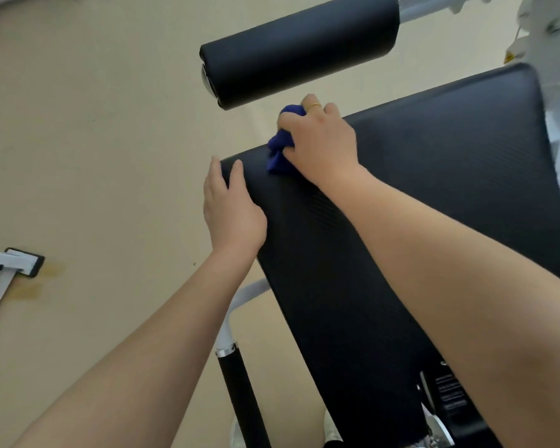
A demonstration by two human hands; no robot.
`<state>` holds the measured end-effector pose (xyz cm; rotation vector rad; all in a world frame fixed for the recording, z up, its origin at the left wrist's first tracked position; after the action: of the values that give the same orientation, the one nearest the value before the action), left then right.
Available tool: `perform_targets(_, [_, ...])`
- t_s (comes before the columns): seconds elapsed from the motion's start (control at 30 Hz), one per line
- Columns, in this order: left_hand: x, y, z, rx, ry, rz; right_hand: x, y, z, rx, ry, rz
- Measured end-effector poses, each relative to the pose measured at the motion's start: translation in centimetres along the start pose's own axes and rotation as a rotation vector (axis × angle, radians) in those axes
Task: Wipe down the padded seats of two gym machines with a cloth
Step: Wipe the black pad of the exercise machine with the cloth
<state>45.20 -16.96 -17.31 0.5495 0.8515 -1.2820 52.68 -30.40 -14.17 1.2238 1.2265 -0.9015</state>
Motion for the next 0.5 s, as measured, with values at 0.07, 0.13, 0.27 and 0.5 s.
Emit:
perform_targets(0.07, [0.6,0.0,2.1,0.104,0.048,-0.016,-0.2,0.2,5.0,0.133,-0.013,0.0])
perform_targets(0.13, [1.3,0.0,3.6,0.175,0.086,-0.053,-0.3,0.2,8.3,0.258,-0.009,-0.003])
perform_targets(0.27, [2.7,0.3,4.9,0.214,0.22,-0.126,-0.4,0.4,6.2,0.274,-0.01,-0.01])
perform_targets(0.5, [4.4,0.9,8.6,0.326,0.334,-0.161,-0.5,0.4,9.4,0.169,-0.052,0.002])
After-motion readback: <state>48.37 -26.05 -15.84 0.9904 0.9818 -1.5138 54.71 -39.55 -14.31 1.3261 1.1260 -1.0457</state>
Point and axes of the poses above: each hand's wrist, its own y-axis towards the middle knuckle, its own x-axis out of the palm, z = x × y, the point moved 10 cm from there along y, towards the middle knuckle, and after that the axes turned 7 degrees about -y, right-handed, at the moved point
